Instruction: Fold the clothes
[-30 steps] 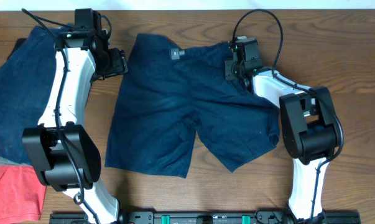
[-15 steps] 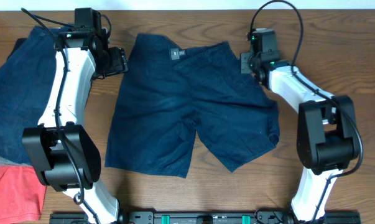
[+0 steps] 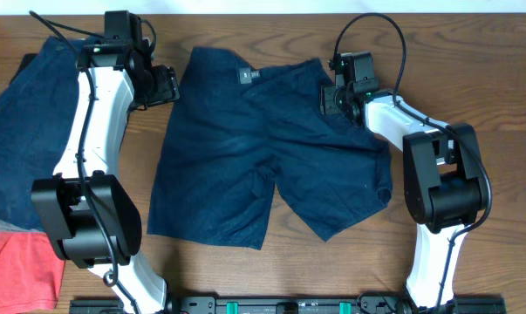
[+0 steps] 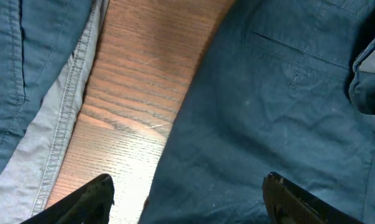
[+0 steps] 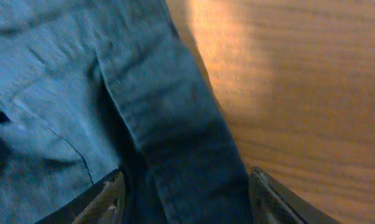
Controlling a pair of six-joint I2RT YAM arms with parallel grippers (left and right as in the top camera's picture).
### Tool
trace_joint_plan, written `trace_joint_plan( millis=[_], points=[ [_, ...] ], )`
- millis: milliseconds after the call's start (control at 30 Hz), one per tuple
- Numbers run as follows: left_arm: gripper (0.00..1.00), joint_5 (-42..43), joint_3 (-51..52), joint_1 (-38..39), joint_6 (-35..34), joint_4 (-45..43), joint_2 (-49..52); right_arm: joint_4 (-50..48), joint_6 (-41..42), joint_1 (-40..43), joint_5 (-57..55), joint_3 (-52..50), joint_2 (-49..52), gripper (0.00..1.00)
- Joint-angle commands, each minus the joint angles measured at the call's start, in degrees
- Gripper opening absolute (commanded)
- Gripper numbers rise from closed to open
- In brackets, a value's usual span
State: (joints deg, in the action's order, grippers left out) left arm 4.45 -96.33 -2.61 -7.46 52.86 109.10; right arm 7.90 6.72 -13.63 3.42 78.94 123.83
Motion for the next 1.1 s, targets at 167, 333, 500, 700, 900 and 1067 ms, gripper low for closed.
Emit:
trace_joint_plan(
  millis=[167, 333, 500, 700, 900, 1067],
  points=[
    [0.78, -0.5, -0.4, -0.2, 0.3, 0.1, 0.2, -0.3, -1.7, -0.2, -5.7, 0.2, 4.5, 0.44],
    [0.78, -0.5, -0.4, -0.2, 0.3, 0.1, 0.2, 0.1, -4.4, 0.0, -8.0, 0.2, 4.9, 0.25],
    [0.78, -0.5, -0.4, -0.2, 0.3, 0.1, 0.2, 0.7, -5.0, 0.3, -8.2, 0.2, 4.9, 0.07],
    [0.78, -0.5, -0.4, -0.2, 0.3, 0.0, 0.2, 4.2, -3.3, 3.2, -8.3, 2.1, 0.9, 0.01],
    [0.78, -0.5, -0.4, -0.2, 0.3, -0.5, 0.2, 10.4, -3.4, 7.9, -6.4, 4.6, -7.3, 0.02],
    [0.78, -0.5, -0.4, -0.2, 0.3, -0.9, 0.2, 13.3, -3.4, 13.0, 2.6, 4.8, -13.4, 0.11]
  ],
)
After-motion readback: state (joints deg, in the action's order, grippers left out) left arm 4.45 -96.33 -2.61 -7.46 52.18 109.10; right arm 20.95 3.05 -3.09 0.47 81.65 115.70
